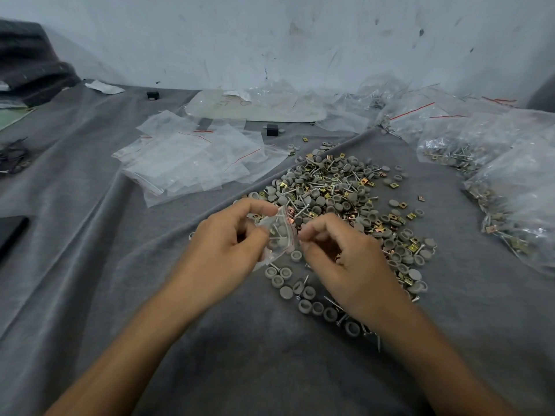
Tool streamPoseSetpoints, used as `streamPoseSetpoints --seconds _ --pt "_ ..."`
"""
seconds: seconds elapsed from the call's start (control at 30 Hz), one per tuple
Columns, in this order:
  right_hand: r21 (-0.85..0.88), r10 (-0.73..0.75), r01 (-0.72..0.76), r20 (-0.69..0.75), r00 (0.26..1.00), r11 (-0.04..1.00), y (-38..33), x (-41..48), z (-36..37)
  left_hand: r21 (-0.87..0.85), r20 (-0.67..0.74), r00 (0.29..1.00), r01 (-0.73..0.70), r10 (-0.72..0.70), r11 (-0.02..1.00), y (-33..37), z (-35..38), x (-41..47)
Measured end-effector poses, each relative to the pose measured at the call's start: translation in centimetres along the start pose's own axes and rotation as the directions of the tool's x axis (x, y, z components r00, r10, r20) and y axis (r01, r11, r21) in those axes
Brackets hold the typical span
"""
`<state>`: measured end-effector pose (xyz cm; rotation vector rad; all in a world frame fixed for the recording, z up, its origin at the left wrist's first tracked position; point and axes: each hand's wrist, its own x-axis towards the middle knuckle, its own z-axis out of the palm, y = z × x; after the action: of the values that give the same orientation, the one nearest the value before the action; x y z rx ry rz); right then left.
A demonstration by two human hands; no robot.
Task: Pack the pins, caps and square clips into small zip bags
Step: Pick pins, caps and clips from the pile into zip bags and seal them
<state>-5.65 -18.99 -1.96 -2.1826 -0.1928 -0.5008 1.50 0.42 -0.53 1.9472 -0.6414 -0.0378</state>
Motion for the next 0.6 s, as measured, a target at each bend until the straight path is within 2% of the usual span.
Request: streamPoseSetpoints --seconds 0.1,0.2,0.3,0.6 --pt "-0.168 0.012 0.024 0.208 0.978 0.986 0.3 -0.3 0.3 -0.007 -0.017 1.000 0.004 -0.004 1.000 0.0 0.0 0.1" --pt "-0.316 -0.005 0.105 0.302 0.953 0.943 0.3 -0.6 0.9 0.005 -0.029 1.000 0.001 -0.001 1.000 0.0 0.0 0.1" --pt "-0.364 0.035 0.112 0.374 0.927 0.925 0.3 -0.6 1.1 0.017 -0.047 0.999 -0.001 0.002 1.000 0.2 -0.2 0.1" --pt "-0.419 0.047 0.116 0.359 0.932 0.900 0.6 -0.5 1.3 0.035 -0.036 0.999 0.011 -0.010 0.999 0.4 -0.2 0.1"
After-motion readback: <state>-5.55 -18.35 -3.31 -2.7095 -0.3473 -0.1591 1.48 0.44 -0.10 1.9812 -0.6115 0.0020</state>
